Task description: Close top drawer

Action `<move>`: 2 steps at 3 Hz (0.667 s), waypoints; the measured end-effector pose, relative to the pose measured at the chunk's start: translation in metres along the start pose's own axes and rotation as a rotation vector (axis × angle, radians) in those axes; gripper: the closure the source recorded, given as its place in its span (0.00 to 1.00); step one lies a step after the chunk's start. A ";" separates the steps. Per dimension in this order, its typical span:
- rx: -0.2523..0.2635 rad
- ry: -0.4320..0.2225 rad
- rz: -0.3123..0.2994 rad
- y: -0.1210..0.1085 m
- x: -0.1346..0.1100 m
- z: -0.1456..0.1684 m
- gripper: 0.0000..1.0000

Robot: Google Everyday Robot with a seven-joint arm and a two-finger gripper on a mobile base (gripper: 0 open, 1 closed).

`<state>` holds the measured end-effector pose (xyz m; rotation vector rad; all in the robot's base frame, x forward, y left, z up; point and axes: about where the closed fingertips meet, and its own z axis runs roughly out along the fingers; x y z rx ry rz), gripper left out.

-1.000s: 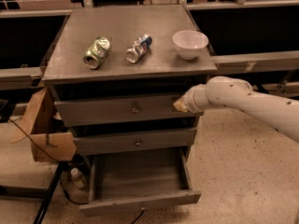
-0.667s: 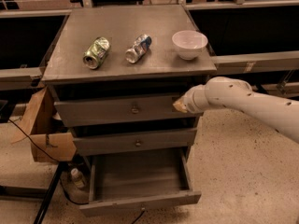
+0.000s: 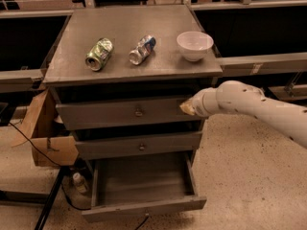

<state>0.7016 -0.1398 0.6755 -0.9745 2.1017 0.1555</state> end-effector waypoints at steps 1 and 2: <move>-0.001 -0.009 0.035 -0.005 0.007 -0.007 1.00; -0.012 -0.002 0.048 -0.007 0.011 -0.008 1.00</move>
Offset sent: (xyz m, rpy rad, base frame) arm -0.0052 -0.0243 0.0002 0.0431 0.0458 -0.0303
